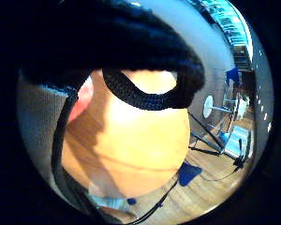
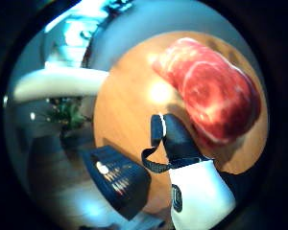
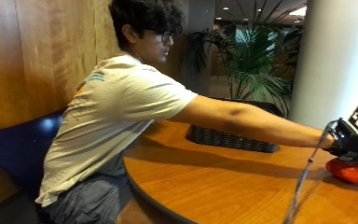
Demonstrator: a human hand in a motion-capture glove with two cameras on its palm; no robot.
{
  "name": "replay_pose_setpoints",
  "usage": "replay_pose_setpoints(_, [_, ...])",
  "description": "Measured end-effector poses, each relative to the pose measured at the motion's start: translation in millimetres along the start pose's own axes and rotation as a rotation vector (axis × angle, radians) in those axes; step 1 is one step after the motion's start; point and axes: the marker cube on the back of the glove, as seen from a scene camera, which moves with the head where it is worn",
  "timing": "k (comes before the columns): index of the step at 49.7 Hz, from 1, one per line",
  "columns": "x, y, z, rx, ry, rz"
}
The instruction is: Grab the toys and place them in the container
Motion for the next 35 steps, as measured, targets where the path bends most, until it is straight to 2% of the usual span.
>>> replay_pose_setpoints(9, [-10, -13, 25, -0.043, 0.035, -0.02])
replay_pose_setpoints(18, [-15, -1, 37, 0.031, 0.078, -0.112])
replay_pose_setpoints(35, [30, 122, 0, 0.233, -0.008, -0.162])
